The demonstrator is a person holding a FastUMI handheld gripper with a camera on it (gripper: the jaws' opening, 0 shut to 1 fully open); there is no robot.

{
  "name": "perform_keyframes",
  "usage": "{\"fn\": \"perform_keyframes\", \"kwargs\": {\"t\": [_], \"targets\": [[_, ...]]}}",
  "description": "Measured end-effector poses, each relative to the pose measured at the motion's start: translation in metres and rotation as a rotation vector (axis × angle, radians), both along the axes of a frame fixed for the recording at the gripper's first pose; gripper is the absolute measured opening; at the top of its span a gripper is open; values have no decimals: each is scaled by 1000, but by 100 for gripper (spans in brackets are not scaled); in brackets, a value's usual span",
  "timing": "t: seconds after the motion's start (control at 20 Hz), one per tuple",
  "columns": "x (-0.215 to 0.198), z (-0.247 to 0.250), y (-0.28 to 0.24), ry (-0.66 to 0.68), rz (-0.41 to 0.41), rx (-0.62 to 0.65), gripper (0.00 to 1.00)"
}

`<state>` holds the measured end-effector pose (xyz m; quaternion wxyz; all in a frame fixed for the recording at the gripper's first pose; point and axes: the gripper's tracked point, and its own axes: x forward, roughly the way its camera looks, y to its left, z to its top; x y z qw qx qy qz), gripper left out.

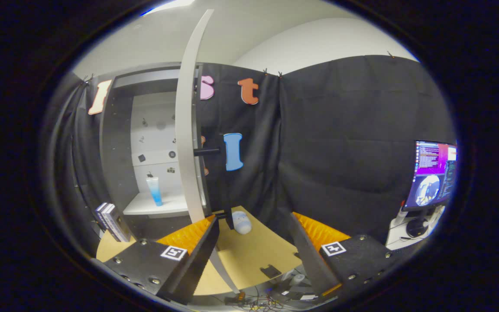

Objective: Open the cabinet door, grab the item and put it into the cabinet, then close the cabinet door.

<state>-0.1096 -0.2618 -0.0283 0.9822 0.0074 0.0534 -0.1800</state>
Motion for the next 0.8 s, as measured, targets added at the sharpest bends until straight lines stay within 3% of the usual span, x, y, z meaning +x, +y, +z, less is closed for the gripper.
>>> {"fn": "perform_keyframes", "kwargs": {"t": [0.6, 0.8], "targets": [[41, -19, 115, 2, 320, 86, 97], [69, -41, 147, 47, 374, 91, 97]]}}
